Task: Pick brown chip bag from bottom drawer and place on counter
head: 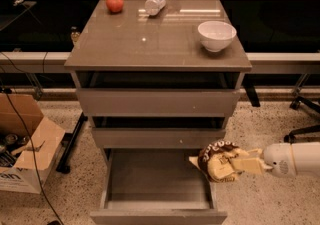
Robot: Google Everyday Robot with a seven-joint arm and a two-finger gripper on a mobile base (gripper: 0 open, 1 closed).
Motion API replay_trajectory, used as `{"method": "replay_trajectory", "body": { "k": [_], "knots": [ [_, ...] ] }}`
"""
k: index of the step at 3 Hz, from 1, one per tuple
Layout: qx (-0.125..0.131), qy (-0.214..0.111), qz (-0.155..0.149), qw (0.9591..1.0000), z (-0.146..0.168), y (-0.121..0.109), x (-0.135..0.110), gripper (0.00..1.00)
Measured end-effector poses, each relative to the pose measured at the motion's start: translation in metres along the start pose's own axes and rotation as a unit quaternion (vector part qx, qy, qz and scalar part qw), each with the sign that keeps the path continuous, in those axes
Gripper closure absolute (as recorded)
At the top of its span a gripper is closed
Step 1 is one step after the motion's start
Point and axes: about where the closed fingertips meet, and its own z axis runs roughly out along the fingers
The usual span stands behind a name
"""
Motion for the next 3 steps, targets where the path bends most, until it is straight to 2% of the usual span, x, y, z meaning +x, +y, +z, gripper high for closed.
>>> {"method": "replay_trajectory", "body": {
  "k": [1,2,3],
  "knots": [
    [0.014,-0.011,-0.08,0.9966,-0.034,0.036,-0.046,1.0],
    [0.028,-0.027,-0.161,0.9861,-0.047,0.066,-0.082,1.0],
    [0.039,-0.048,-0.228,0.9716,-0.064,0.098,-0.111,1.0]
  ]
}}
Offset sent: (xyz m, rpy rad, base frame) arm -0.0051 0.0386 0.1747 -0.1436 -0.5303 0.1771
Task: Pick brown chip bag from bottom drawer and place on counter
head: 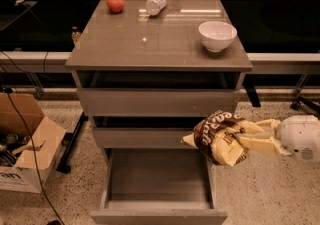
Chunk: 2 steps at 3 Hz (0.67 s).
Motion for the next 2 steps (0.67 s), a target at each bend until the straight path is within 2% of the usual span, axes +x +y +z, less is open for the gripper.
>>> {"method": "replay_trajectory", "body": {
  "k": [2],
  "knots": [
    [-0.001,0.0,-0.005,1.0,0.0011,0.0011,-0.0013,1.0]
  ]
}}
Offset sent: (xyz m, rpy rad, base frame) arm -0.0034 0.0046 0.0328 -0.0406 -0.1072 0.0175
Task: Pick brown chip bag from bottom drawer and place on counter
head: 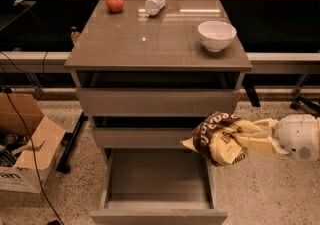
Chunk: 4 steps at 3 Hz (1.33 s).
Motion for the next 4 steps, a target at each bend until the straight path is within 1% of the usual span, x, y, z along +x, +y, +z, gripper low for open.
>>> {"method": "replay_trajectory", "body": {
  "k": [1,2,3,4],
  "knots": [
    [0.004,-0.011,-0.051,0.9986,-0.008,0.005,-0.034,1.0],
    [0.008,-0.029,-0.124,0.9918,-0.017,0.007,-0.088,1.0],
    [0.001,-0.054,-0.177,0.9827,-0.018,0.004,-0.134,1.0],
    [-0.012,-0.074,-0.216,0.9736,-0.011,-0.002,-0.178,1.0]
  ]
}}
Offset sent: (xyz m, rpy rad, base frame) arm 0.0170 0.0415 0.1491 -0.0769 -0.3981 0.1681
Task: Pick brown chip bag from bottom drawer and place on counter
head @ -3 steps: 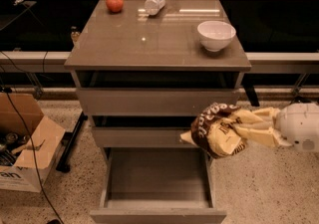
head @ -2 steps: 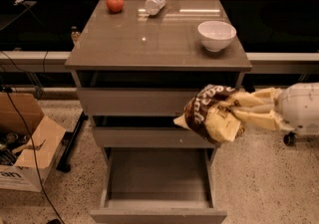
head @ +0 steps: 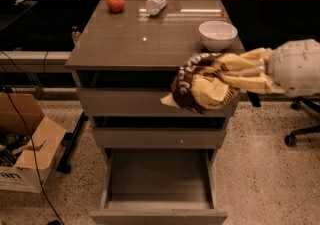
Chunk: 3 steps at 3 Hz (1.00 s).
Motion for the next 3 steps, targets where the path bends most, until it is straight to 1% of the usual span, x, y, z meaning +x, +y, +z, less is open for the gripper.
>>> {"method": "replay_trajectory", "body": {
  "k": [1,2,3],
  "knots": [
    [-0.019,-0.023,-0.032,0.9991,0.029,-0.032,-0.038,1.0],
    [-0.028,-0.039,-0.037,0.9982,0.052,-0.052,-0.056,1.0],
    [-0.038,-0.072,-0.022,0.9964,0.087,-0.081,-0.069,1.0]
  ]
}}
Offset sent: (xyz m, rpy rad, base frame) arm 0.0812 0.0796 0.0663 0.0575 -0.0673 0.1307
